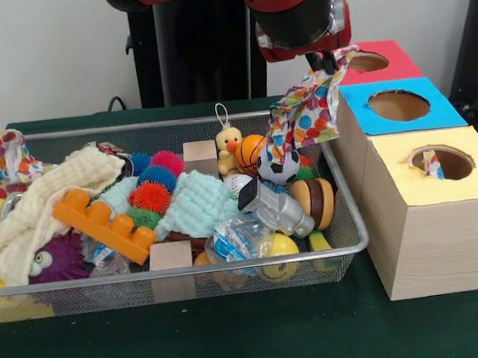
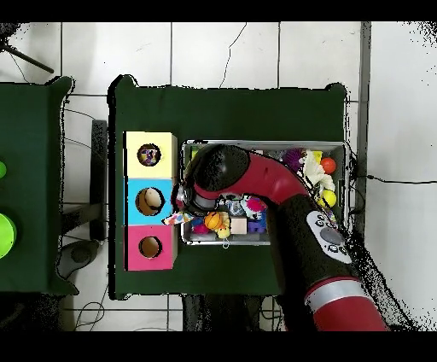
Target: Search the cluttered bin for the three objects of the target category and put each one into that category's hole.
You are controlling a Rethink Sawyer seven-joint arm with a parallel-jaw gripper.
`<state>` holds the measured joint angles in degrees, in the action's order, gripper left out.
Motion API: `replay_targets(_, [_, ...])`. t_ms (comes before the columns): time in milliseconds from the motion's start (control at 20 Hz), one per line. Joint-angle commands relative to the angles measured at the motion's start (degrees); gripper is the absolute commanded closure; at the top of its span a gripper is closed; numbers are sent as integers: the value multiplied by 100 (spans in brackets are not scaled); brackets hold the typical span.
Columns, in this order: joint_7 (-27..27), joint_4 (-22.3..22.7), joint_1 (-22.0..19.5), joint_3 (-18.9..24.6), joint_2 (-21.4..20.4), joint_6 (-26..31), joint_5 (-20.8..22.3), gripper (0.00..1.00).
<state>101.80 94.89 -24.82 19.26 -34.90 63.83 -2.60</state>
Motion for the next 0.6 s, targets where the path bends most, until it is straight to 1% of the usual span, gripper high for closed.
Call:
replay_targets(50, [1092,116,589,-648,-520,-1222,821,100])
replay_targets(300, [967,42,675,-727,-543,-1058,742,100])
replay_targets(500, [914,86,744,-814,-531,-1137,717,100])
replay_targets(600, [929,2,808,-878,-509,-1076,729,100])
